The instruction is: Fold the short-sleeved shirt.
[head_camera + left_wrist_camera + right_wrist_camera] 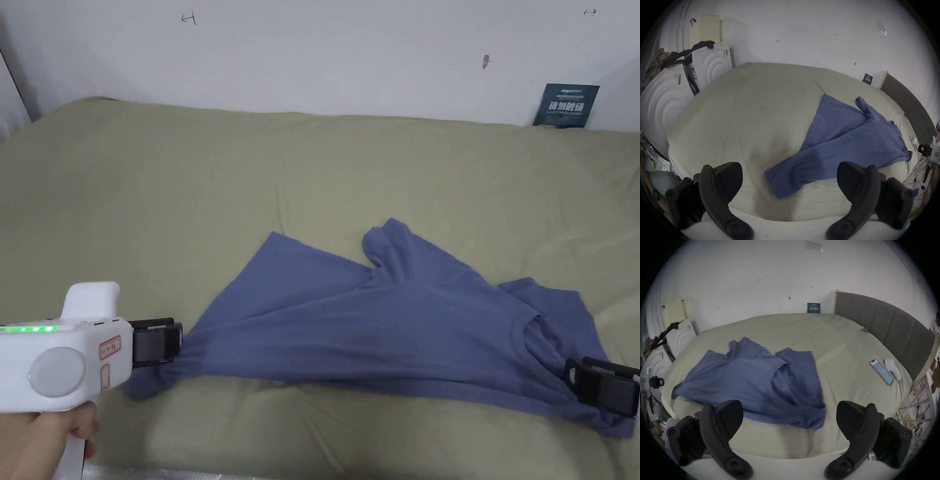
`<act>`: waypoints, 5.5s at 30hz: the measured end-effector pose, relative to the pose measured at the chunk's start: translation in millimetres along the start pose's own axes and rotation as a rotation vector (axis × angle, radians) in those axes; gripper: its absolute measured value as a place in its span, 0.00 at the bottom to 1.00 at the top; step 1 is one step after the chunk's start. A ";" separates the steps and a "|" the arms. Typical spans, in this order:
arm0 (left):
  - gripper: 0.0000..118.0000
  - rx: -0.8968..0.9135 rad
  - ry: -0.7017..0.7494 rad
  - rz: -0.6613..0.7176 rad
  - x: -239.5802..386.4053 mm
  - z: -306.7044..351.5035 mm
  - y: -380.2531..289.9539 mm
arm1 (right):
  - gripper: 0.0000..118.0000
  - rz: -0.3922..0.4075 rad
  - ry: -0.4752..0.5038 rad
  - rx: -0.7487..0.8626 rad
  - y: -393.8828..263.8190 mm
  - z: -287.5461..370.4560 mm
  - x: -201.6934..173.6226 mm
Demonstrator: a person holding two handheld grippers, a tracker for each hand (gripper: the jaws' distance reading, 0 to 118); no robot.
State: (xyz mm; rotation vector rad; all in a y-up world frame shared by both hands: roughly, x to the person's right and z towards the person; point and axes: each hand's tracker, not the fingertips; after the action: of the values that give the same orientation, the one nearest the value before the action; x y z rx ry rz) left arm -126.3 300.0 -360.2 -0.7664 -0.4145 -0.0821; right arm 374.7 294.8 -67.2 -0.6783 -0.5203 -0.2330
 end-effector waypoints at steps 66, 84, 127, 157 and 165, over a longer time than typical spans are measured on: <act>0.06 -0.259 -0.065 0.005 -17.8 -77.5 -16.1 | 0.68 0.220 0.040 -0.234 131.6 -250.7 -91.5; 0.06 -0.287 -0.081 0.029 -35.7 -89.8 -17.4 | 0.04 0.366 0.076 -0.404 158.8 -288.9 -125.0; 0.05 0.362 0.050 -0.066 81.1 124.0 336.2 | 0.04 0.021 0.070 0.459 355.2 132.0 -3.1; 0.05 0.470 0.232 -0.077 140.6 19.4 504.8 | 0.04 0.067 -0.010 0.513 550.5 15.7 -29.6; 0.05 0.463 0.290 -0.092 148.8 -38.0 527.8 | 0.04 0.053 -0.015 0.538 580.2 -35.8 -38.6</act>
State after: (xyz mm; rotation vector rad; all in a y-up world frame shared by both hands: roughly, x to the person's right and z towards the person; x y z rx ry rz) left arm 139.3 666.1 -672.6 -0.2713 -0.1795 -0.1741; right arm 569.6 713.5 -422.3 -0.1696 -0.5487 -0.0323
